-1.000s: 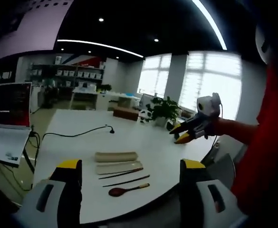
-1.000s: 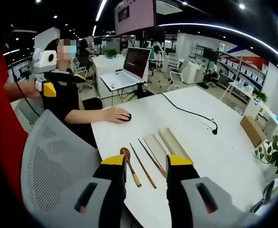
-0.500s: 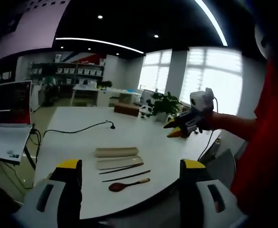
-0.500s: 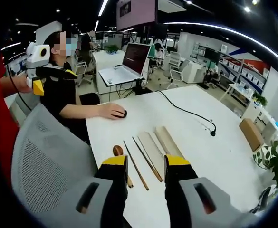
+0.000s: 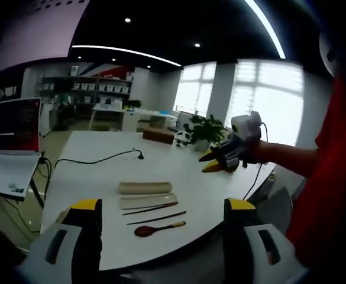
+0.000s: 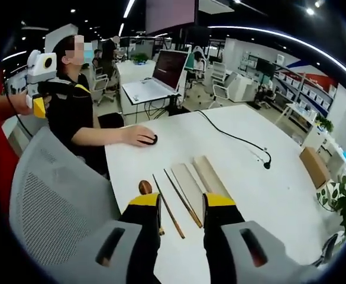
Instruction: Arrange the utensils inside the cutlery case until each visible utensil rests in its matching compartment.
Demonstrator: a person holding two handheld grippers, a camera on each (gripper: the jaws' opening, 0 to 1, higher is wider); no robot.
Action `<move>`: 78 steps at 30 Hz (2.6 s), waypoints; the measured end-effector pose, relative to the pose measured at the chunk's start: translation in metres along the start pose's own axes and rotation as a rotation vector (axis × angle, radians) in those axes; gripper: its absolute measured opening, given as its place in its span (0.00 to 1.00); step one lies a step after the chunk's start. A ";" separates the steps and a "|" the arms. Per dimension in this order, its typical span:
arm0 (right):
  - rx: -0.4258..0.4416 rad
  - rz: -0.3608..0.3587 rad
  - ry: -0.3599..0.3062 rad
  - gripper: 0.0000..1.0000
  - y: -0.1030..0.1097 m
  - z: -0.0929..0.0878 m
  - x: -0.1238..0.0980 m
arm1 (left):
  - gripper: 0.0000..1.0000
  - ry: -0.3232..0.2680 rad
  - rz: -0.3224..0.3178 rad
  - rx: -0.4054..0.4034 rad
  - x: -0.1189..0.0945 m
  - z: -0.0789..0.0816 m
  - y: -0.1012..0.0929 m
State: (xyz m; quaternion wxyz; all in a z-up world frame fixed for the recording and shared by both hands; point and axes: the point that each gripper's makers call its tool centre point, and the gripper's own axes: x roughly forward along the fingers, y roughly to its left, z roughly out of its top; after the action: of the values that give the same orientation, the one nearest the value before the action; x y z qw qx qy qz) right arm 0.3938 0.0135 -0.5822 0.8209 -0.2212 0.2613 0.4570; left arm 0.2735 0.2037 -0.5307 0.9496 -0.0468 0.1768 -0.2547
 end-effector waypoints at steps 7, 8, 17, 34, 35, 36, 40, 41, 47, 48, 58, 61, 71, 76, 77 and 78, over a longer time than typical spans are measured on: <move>-0.024 -0.010 0.032 0.21 -0.004 -0.009 0.004 | 0.86 0.000 -0.002 0.006 -0.002 0.000 -0.002; -0.026 -0.010 0.046 0.19 -0.005 -0.011 0.005 | 0.86 0.000 -0.003 0.007 -0.002 -0.001 -0.003; -0.052 0.036 0.106 0.17 0.000 -0.025 0.021 | 0.84 0.032 -0.003 0.006 -0.006 -0.013 -0.005; -0.005 0.105 0.189 0.12 0.026 -0.066 0.056 | 0.83 0.024 0.023 0.026 -0.013 -0.006 0.006; -0.001 0.110 0.191 0.13 0.027 -0.067 0.056 | 0.83 0.023 0.024 0.022 -0.013 -0.006 0.006; 0.003 0.119 0.196 0.13 0.029 -0.068 0.057 | 0.83 0.025 0.025 0.020 -0.013 -0.008 0.006; -0.028 0.127 0.212 0.14 0.031 -0.071 0.059 | 0.83 0.045 0.029 0.015 -0.012 -0.015 0.008; -0.032 0.128 0.215 0.14 0.031 -0.072 0.061 | 0.83 0.045 0.030 0.013 -0.012 -0.016 0.008; -0.066 0.142 0.226 0.18 0.035 -0.075 0.066 | 0.83 0.039 0.034 0.000 -0.011 -0.014 0.008; -0.068 0.147 0.230 0.18 0.036 -0.076 0.067 | 0.83 0.040 0.032 -0.004 -0.011 -0.014 0.008; -0.076 0.169 0.245 0.18 0.039 -0.075 0.073 | 0.83 0.036 0.047 0.005 -0.014 -0.014 0.009; -0.083 0.168 0.253 0.18 0.037 -0.076 0.074 | 0.83 0.033 0.059 -0.006 -0.018 -0.016 0.011; -0.100 0.172 0.268 0.18 0.029 -0.077 0.078 | 0.83 0.034 0.062 -0.023 -0.020 -0.021 0.008; -0.163 0.220 0.325 0.17 0.030 -0.084 0.081 | 0.83 0.030 0.054 -0.025 -0.019 -0.019 0.004; -0.163 0.232 0.336 0.17 0.031 -0.085 0.082 | 0.83 0.030 0.053 -0.024 -0.019 -0.020 0.004; -0.157 0.229 0.328 0.16 0.029 -0.084 0.084 | 0.83 0.033 0.051 -0.023 -0.018 -0.020 0.004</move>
State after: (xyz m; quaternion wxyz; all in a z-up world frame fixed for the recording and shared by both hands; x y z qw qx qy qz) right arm 0.3870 0.0306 -0.7028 0.6904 -0.3248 0.3786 0.5239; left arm 0.2530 0.2159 -0.5447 0.9521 -0.0491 0.1963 -0.2292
